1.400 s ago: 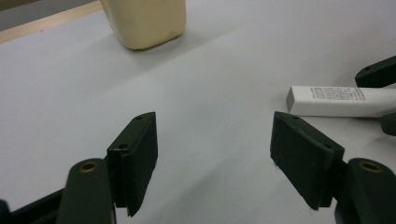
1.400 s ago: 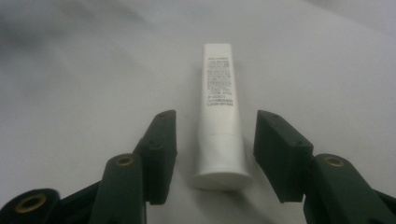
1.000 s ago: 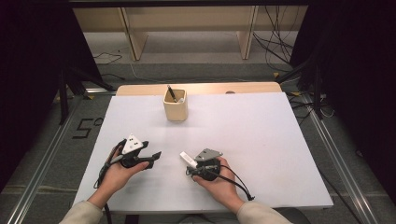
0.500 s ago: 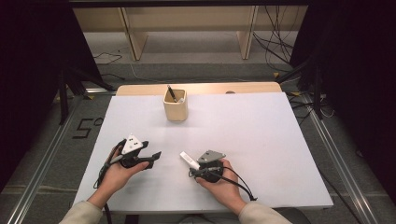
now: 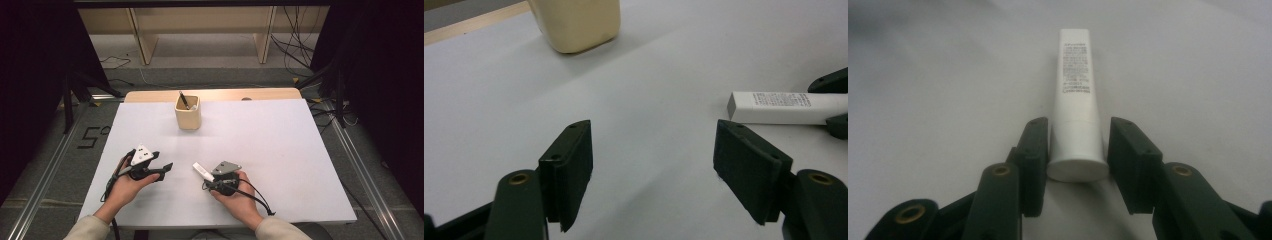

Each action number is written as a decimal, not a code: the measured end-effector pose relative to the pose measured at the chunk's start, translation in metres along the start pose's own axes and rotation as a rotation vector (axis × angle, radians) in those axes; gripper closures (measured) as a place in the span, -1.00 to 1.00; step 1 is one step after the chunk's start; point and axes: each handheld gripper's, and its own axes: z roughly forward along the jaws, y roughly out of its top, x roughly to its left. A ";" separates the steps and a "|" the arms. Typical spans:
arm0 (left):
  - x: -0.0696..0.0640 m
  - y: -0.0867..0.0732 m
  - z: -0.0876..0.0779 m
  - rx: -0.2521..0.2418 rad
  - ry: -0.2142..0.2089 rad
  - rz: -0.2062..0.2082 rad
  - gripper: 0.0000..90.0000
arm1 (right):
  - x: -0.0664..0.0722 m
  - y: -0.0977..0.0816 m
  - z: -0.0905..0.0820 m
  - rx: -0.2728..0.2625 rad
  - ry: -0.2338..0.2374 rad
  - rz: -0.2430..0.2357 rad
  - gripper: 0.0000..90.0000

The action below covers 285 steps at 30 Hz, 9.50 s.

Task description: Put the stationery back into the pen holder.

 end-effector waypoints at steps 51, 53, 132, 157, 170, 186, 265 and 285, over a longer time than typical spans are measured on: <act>0.000 -0.001 0.001 0.001 -0.002 0.004 -0.27 | -0.004 0.003 -0.002 -0.018 0.028 0.033 0.45; 0.000 -0.001 0.001 0.002 -0.002 0.005 -0.27 | -0.004 0.003 -0.002 -0.020 0.030 0.039 0.45; -0.053 0.016 0.031 0.093 -0.427 0.493 -0.16 | 0.001 0.019 -0.033 -0.089 0.217 0.004 0.46; -0.056 0.018 0.040 0.127 -0.500 0.534 0.16 | 0.006 0.020 -0.033 -0.091 0.240 -0.016 0.46; -0.058 0.019 0.040 0.125 -0.507 0.598 0.32 | 0.004 0.021 -0.031 -0.098 0.254 -0.025 0.45; -0.055 0.022 0.037 0.113 -0.489 0.549 0.49 | -0.003 0.023 -0.031 -0.175 0.233 0.017 0.05; -0.021 0.031 0.021 -0.071 -0.119 -0.027 0.48 | -0.072 -0.028 -0.072 -0.087 0.045 0.032 -0.29; -0.013 0.043 0.025 -0.088 -0.078 -0.049 0.48 | -0.073 -0.032 -0.073 -0.077 0.047 0.037 -0.31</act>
